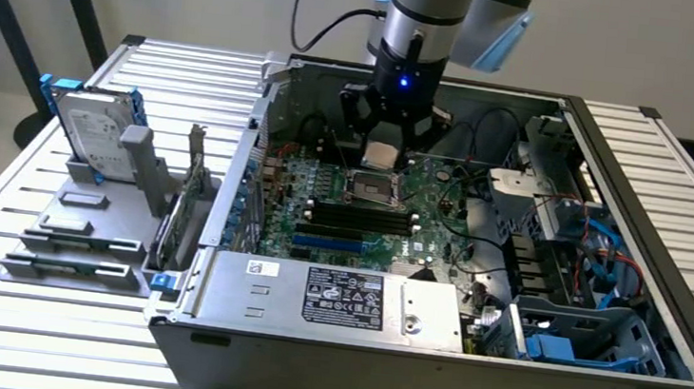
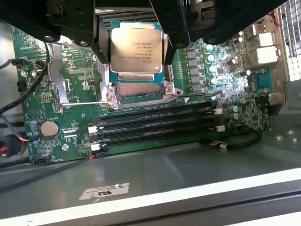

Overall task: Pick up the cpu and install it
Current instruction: 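Place the cpu into insertion slot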

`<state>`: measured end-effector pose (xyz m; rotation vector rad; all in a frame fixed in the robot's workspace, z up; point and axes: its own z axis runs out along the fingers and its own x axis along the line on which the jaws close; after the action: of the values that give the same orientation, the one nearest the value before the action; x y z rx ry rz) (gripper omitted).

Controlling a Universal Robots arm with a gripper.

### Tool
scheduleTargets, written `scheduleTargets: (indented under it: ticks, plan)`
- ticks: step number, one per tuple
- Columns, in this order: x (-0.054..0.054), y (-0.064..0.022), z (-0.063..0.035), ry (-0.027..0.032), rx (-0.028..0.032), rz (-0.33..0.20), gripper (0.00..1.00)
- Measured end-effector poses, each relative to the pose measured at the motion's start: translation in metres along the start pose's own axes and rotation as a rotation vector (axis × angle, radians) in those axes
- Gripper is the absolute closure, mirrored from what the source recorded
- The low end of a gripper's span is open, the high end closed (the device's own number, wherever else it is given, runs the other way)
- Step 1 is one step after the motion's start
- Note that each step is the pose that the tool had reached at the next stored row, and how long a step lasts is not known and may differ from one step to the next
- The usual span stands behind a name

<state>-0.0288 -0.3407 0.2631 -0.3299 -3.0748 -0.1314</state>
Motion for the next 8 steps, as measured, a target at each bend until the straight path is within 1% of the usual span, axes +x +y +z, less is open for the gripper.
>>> scheduleTargets:
  ticks: [8]
  plan:
    - [-0.0001,-0.0002,0.0019,-0.0115,-0.0078,0.145,0.45]
